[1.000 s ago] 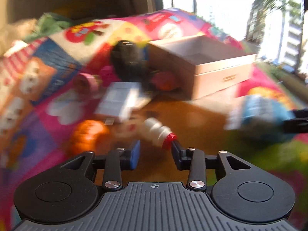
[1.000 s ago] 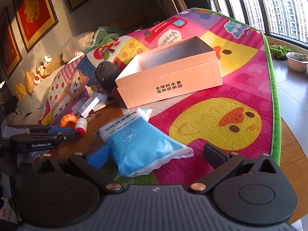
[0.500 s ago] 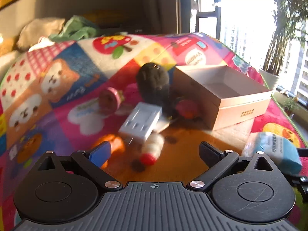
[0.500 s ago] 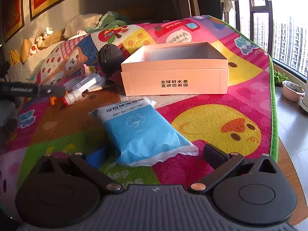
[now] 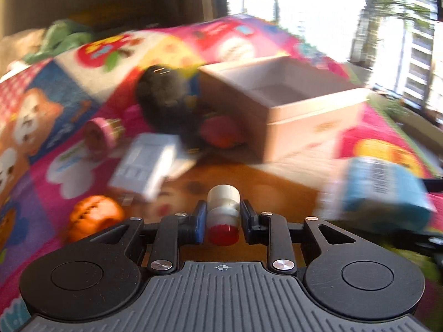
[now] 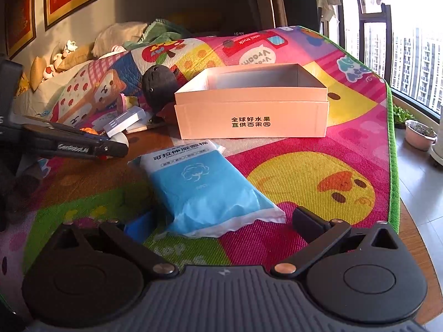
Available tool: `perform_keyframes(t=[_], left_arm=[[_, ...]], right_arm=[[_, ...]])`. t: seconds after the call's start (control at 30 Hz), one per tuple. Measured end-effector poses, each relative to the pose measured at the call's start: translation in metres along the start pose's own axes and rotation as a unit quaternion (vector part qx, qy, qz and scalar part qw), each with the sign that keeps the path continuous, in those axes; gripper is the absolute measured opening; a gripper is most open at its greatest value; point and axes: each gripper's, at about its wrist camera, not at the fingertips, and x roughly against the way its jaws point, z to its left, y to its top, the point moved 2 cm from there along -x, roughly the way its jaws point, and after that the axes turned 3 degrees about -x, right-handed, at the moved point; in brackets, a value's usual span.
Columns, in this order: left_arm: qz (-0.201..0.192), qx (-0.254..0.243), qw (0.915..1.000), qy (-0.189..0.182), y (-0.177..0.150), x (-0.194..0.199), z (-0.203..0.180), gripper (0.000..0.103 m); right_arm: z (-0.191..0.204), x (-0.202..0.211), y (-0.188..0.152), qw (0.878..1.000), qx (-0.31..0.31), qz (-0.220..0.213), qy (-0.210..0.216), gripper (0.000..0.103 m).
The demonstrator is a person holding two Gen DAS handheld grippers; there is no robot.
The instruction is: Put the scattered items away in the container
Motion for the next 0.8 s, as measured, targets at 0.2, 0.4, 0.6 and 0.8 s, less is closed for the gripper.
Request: perform_keyframes(t=[0.2, 0.4, 0.6, 0.8], left_arm=[[0.002, -0.035, 0.9993, -0.009, -0.006, 0.014, -0.017, 0.053], [0.025, -0.036, 0.9979, 0.047, -0.021, 0.01, 0.012, 0.081], [0.036, 0.006, 0.9961, 0.081, -0.02, 0.009, 0.025, 0.096], [0.051, 0.046, 0.9953, 0.068, -0.022, 0.005, 0.019, 0.103]], right_arm=[[0.0, 0.0, 0.0, 1.0, 0.003, 0.001, -0.003, 0.103], [0.001, -0.001, 0.001, 1.0, 0.008, 0.006, -0.006, 0.103], [0.002, -0.002, 0.001, 1.0, 0.007, 0.01, -0.007, 0.103], [0.008, -0.005, 0.003, 0.999, 0.032, 0.03, -0.016, 0.103]])
